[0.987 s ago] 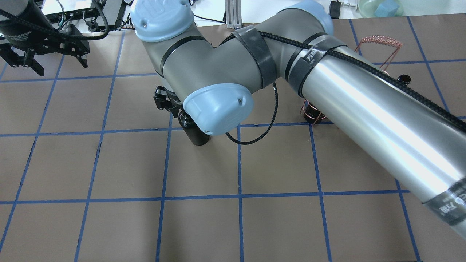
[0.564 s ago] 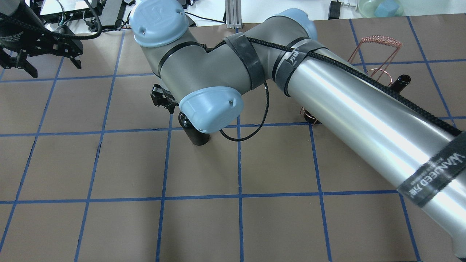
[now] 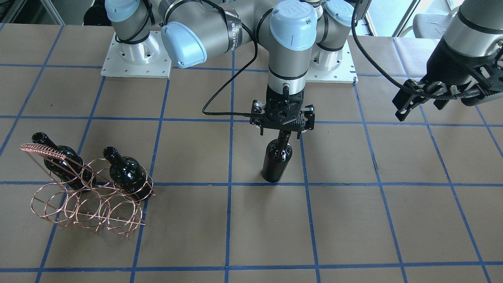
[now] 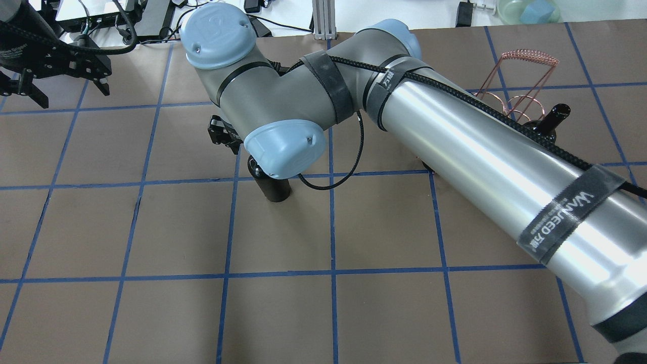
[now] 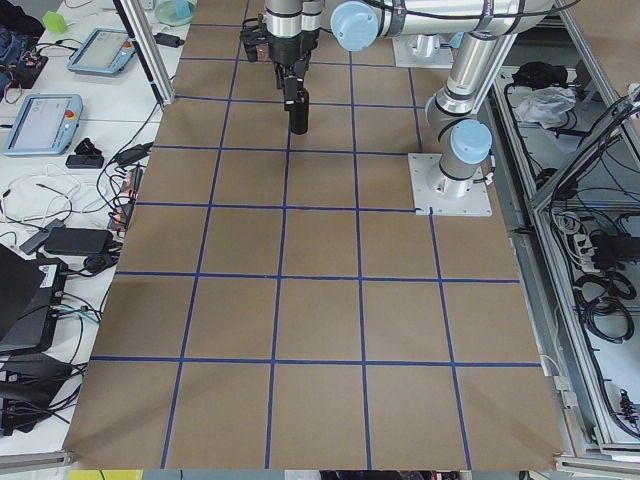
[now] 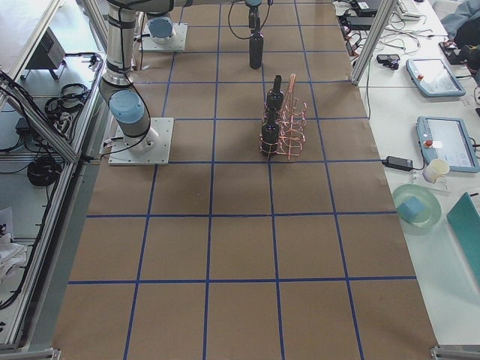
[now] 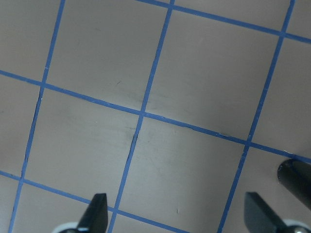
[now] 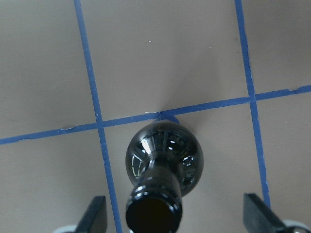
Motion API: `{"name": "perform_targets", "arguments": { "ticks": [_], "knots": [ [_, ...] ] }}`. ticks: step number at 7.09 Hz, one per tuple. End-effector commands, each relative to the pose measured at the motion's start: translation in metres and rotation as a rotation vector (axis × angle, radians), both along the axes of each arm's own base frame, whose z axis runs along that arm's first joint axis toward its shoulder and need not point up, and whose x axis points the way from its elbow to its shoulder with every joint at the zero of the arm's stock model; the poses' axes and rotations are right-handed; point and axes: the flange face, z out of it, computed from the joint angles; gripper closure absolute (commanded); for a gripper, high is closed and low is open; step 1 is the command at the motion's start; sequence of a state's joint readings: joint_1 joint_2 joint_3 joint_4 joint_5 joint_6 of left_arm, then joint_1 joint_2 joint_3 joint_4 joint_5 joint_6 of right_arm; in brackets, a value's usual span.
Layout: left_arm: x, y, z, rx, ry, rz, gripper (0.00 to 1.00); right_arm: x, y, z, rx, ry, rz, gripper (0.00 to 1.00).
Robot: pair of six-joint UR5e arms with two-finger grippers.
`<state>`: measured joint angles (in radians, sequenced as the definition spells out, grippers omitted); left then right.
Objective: Place wine into wine basket
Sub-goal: 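Lower the right gripper over the bottle neck and close it, then lift the bottle off the table with the right gripper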
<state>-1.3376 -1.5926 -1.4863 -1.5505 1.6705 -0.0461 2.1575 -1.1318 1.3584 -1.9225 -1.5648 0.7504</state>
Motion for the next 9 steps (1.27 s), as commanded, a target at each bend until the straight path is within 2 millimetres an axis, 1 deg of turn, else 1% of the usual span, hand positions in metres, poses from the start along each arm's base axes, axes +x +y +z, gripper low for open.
{"name": "perform_targets", "arguments": {
  "ticks": [1,3,4,5,6,7,8,9],
  "knots": [
    [0.0001,0.0002,0.0001,0.0,-0.002,0.0,0.0,0.0018,-0.0039,-0.01,0.006,0.006,0.001,0.11],
    [0.0003,0.0002,0.0001,0.001,-0.003,0.0,0.0,-0.0028,-0.0114,-0.0059,-0.016,-0.012,-0.009,0.19],
    [0.0001,0.0002,0.0001,0.0,-0.002,0.0,0.0,-0.0034,-0.0128,-0.0051,-0.024,-0.015,-0.013,0.19],
    [-0.0003,-0.0001,-0.0004,-0.002,0.003,0.0,0.0,-0.0049,-0.0124,-0.0011,-0.028,-0.018,-0.014,0.24],
    [-0.0001,-0.0001,-0.0004,-0.002,0.001,0.0,0.0,-0.0043,-0.0127,-0.0031,-0.023,-0.019,-0.014,0.35],
    [0.0,0.0002,-0.0019,0.002,0.0,0.0,0.0,-0.0042,-0.0109,-0.0053,-0.012,-0.025,-0.017,0.38],
    [0.0001,0.0004,-0.002,0.003,-0.001,0.0,0.0,-0.0042,-0.0107,-0.0059,-0.011,-0.026,-0.018,0.38],
    [-0.0002,0.0003,-0.0021,0.003,0.002,0.0,0.0,-0.0041,-0.0105,-0.0041,-0.013,-0.029,-0.017,0.41]
  ]
}}
